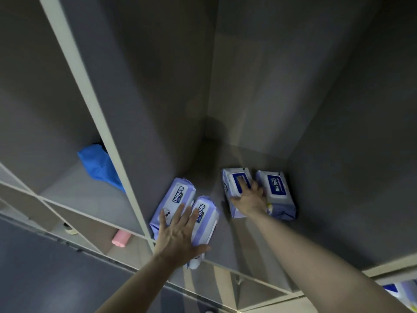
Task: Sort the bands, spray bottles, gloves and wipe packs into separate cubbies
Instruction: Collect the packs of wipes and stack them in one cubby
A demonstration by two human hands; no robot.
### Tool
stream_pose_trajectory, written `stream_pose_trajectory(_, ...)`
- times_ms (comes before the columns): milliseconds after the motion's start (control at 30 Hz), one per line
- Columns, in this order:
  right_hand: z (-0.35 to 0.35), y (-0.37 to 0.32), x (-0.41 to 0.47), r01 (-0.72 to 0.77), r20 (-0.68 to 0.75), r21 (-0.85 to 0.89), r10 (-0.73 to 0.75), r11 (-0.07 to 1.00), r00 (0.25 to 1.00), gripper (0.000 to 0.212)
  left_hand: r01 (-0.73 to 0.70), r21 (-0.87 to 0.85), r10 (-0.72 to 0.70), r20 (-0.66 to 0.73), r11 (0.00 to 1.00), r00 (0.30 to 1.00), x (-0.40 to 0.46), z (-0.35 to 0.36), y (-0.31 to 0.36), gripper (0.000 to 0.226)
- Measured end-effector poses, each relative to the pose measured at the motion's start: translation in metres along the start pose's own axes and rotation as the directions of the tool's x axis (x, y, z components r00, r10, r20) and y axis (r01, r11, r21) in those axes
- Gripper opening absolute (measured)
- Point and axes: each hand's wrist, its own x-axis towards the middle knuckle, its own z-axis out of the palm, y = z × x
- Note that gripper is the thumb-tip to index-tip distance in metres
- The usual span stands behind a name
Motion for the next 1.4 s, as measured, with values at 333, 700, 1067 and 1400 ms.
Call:
stream_pose_trajectory(333,0.016,0.006,-0.009,-0.059,0.115,-0.063,0.066,0.996,0.991,0.103,-0.1,-0.036,0.104,0.132,0.994,0.986,0.007,0.006,-0.01,0.096)
stream_pose_trajectory(700,0.022,0.024,-0.106,-0.319,0.359,0.862,-0.032,0.395,0.933,0.047,-0.065,-0.081,0.07,0.063,0.995,0.996,-0.005,0.008,-0.001,0.085)
stream_pose_trajectory(1067,0.025,0.024,-0.106,-0.323,0.412,0.763,-0.036,0.56,0.91,0.037,-0.193,-0.054,0.198,0.116,0.98,0.973,0.014,-0.01,0.028,0.075)
stream_pose_trajectory(1400,-0.011,0.063,-0.038,-0.062,-0.226,0.328,0.142,0.943,0.964,0.05,-0.19,-0.076,0.201,0.193,0.979,0.96,0.016,-0.008,0.033,0.059)
